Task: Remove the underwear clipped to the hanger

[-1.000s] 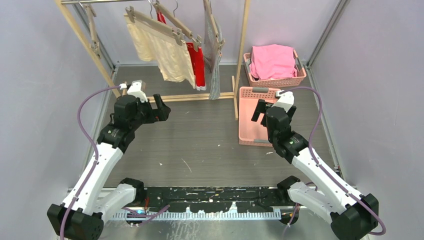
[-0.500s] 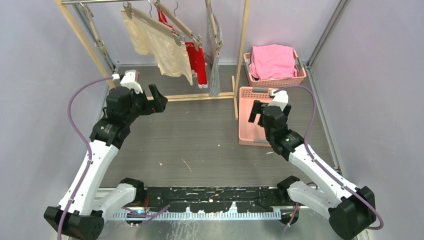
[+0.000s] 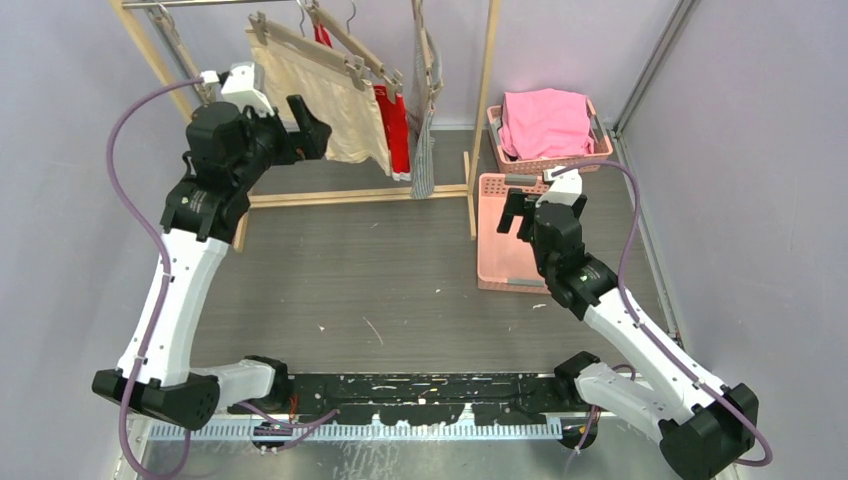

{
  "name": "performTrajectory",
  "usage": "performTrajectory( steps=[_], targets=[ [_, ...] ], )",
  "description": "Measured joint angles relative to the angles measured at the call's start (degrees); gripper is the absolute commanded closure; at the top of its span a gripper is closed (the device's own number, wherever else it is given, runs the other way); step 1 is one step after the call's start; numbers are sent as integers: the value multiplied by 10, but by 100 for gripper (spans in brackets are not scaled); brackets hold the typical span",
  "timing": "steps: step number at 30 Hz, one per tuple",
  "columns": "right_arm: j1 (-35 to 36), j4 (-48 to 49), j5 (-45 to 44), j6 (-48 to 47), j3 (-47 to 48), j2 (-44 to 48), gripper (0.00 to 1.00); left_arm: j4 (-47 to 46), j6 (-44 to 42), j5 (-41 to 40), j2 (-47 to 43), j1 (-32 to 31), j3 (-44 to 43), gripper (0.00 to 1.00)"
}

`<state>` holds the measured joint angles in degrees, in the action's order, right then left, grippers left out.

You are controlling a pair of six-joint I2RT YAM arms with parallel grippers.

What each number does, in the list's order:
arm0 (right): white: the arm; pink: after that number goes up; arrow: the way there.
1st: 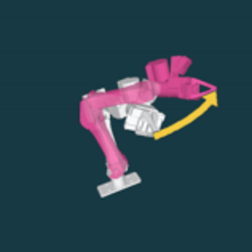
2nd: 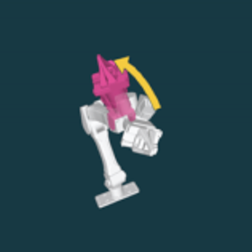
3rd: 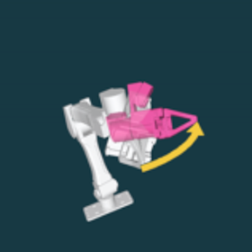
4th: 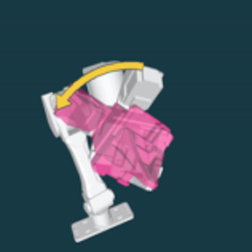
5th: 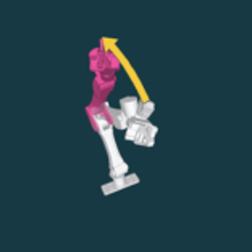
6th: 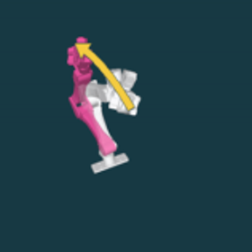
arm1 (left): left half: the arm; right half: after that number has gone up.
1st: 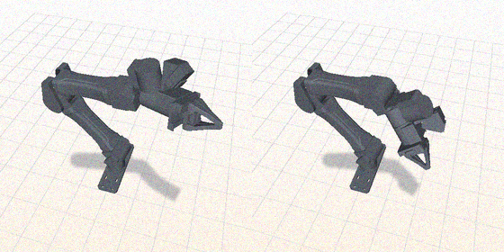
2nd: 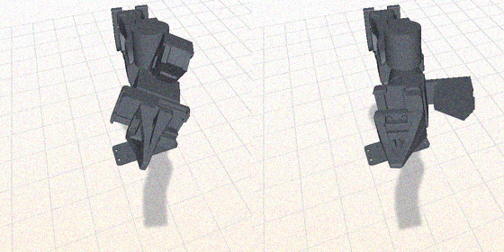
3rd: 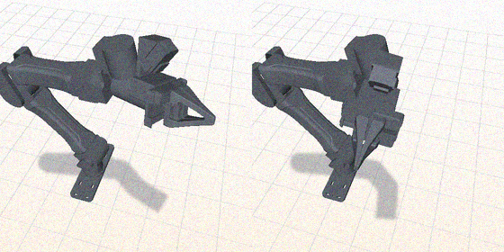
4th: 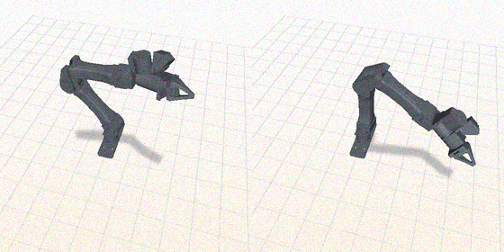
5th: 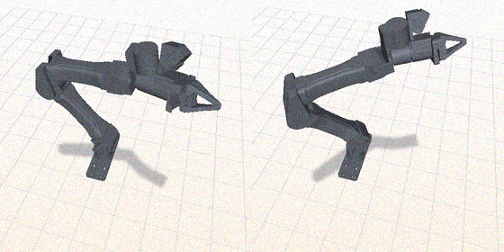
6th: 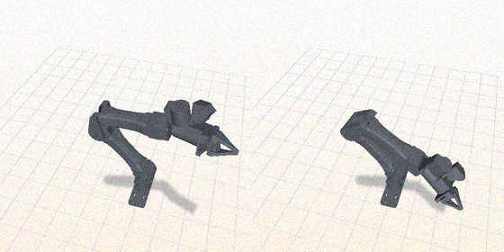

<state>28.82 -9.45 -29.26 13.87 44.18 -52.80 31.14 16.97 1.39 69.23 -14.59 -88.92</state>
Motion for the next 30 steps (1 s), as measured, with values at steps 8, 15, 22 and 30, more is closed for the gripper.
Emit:
performTrajectory(
  steps=[8, 15, 22, 30],
  targets=[
    [3, 6, 16, -2, 0, 2, 0, -25, 4, 10, 2, 0, -104, 2],
    [31, 11, 33, 0, 0, -8, 0, -53, 35, 19, 53, 0, -187, 2],
    [69, 18, 36, 0, 0, -8, 0, -44, 54, 5, 152, 0, -242, 2],
    [75, 24, 41, -6, -2, -8, 0, -32, 75, -24, 185, 0, -254, 2]
  ],
)
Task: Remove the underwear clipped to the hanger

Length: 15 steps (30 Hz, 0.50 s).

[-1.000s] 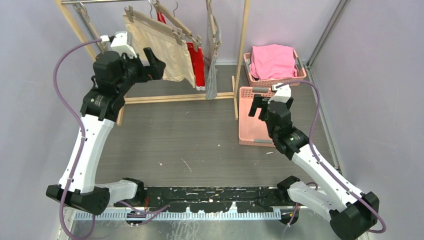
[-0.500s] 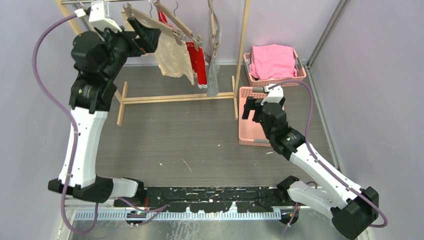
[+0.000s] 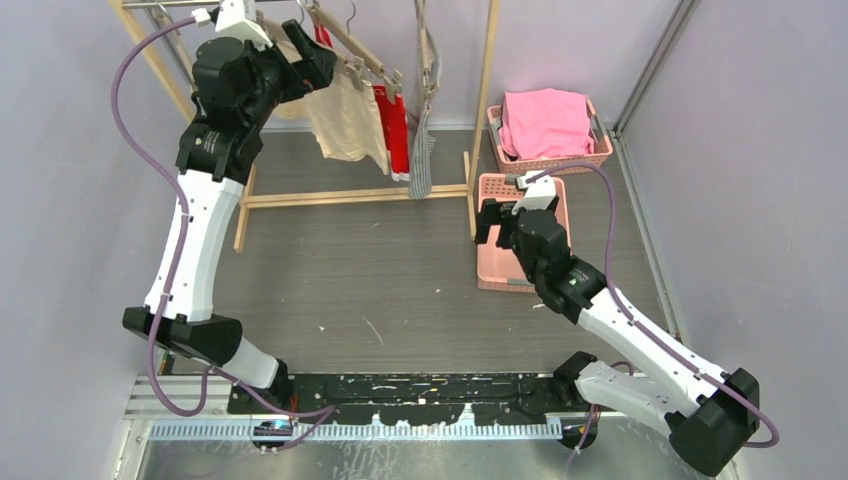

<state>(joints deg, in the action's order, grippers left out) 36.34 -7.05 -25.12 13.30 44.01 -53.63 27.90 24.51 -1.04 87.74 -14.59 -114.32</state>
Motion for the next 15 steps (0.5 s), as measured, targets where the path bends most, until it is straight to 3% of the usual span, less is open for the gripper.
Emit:
performTrajectory(
  steps=[15],
  targets=[
    [11, 17, 32, -10, -17, 0, 0, -28, 36, -41, 3, 0, -7, 2]
  ],
)
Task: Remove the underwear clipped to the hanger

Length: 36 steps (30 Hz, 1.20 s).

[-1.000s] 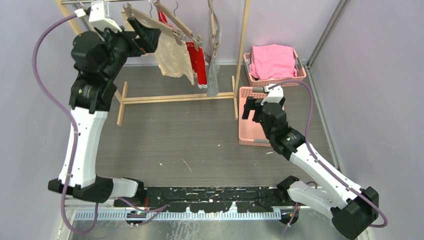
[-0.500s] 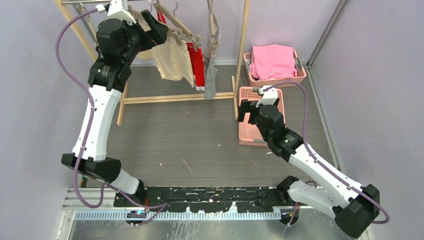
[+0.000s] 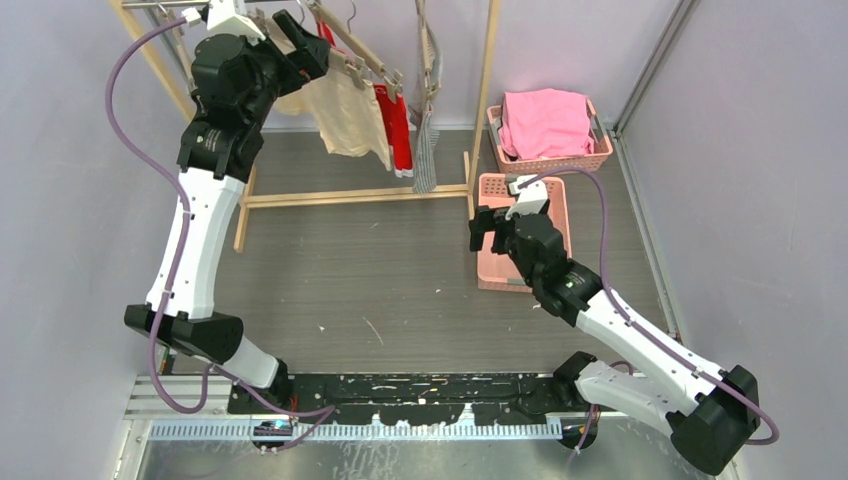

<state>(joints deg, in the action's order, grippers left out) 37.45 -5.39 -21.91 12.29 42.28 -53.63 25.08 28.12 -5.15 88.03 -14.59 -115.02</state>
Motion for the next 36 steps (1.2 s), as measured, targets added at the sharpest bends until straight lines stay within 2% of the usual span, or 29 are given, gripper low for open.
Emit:
performTrajectory(
  steps=[9, 26, 32, 36],
  targets=[
    [1, 11, 9, -3, -17, 6, 0, -1, 4, -11, 35, 0, -12, 2],
    [4, 20, 17, -3, -31, 19, 0, 4, -7, -53, 35, 0, -6, 1],
    [4, 25, 17, 1, -32, 19, 0, 14, -34, -85, 11, 0, 21, 12],
    [5, 27, 20, 5, -33, 18, 0, 22, -54, -97, -9, 0, 29, 29]
  ],
)
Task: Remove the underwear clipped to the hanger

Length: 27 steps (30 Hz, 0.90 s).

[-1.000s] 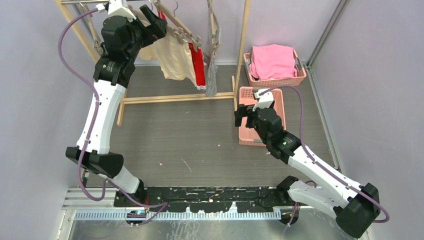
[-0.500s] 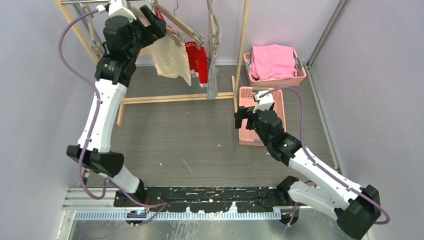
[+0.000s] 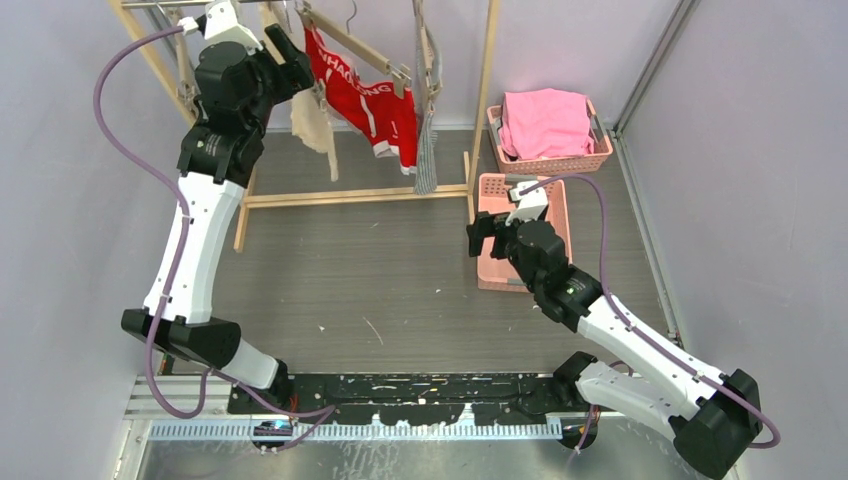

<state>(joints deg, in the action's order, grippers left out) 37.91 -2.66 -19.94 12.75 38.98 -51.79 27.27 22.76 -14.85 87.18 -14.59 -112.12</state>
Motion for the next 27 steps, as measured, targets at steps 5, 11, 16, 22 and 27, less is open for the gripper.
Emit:
performTrajectory(
  steps=[5, 11, 16, 22, 27],
  targets=[
    [9, 2, 7, 5, 0, -5, 0, 0, -17, -2, -8, 0, -2, 51],
    [18, 3, 6, 7, 0, -5, 0, 7, -34, 1, -7, 0, -4, 57],
    [21, 5, 4, 7, 0, -5, 0, 8, -44, 2, -7, 0, -6, 67],
    [23, 6, 1, 7, 0, -5, 0, 14, -54, 9, 6, 0, -24, 84],
    [26, 9, 0, 7, -3, -5, 0, 21, -60, 14, 15, 0, -35, 100]
  ],
)
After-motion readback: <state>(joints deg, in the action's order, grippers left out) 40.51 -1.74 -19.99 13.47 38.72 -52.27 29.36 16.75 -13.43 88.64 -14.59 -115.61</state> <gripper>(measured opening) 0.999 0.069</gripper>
